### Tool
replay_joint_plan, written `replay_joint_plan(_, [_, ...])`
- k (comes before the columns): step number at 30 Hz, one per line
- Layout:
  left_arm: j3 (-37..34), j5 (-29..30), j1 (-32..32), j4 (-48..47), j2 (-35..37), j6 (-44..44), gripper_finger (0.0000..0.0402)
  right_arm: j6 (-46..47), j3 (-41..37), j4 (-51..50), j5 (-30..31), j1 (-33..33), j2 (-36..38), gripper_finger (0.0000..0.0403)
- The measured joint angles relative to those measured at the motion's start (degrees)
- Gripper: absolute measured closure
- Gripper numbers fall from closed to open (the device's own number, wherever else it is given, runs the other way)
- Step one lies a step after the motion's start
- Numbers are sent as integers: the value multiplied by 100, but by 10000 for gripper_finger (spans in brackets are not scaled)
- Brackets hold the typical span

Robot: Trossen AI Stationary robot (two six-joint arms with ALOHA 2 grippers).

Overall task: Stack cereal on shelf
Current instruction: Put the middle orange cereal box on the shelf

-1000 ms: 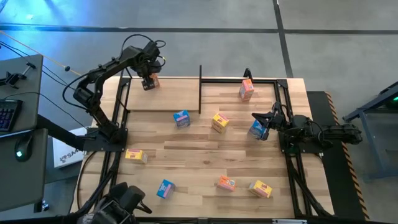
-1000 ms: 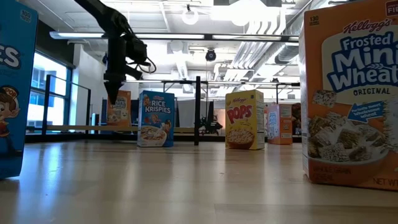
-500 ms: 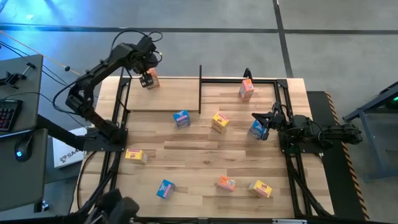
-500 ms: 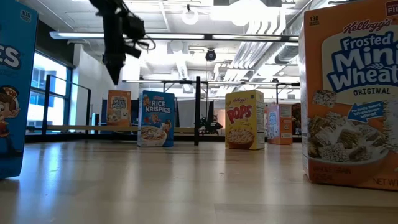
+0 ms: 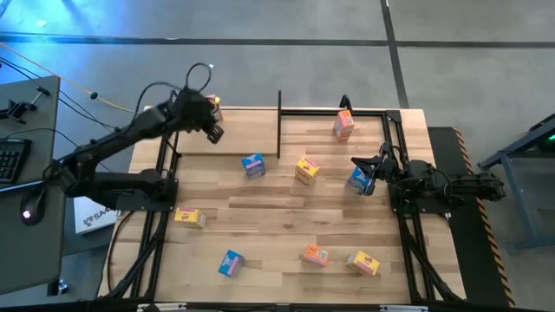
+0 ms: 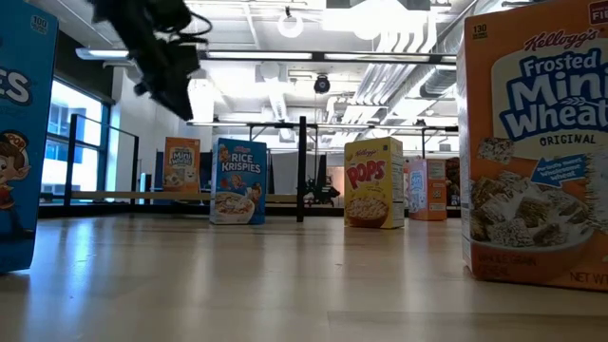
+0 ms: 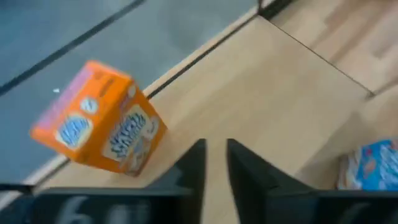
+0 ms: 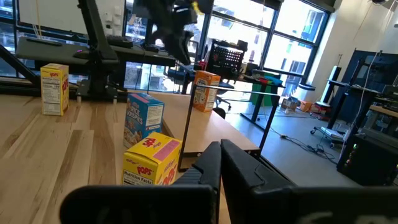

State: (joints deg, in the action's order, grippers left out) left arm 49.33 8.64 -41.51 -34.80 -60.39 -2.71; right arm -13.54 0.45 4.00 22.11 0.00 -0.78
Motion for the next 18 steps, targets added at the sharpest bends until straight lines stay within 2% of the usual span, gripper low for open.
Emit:
replay_joint_plan(2, [-461,181,-33,223,78,-350,391,2,1,1,0,-1,0,403])
replay_joint_plan(7, [-1029,854,-213,717,108,-881,388,0,-1,2,0,1,0,403])
replay_joint_plan(12, [-1299,907,-356,1563,108,-854,400,2,1,0,0,0,0,403])
replay_joint_plan(18, [-1341,1139,-635,1599,12,-815,401,0,-1,1,0,-1,0,403])
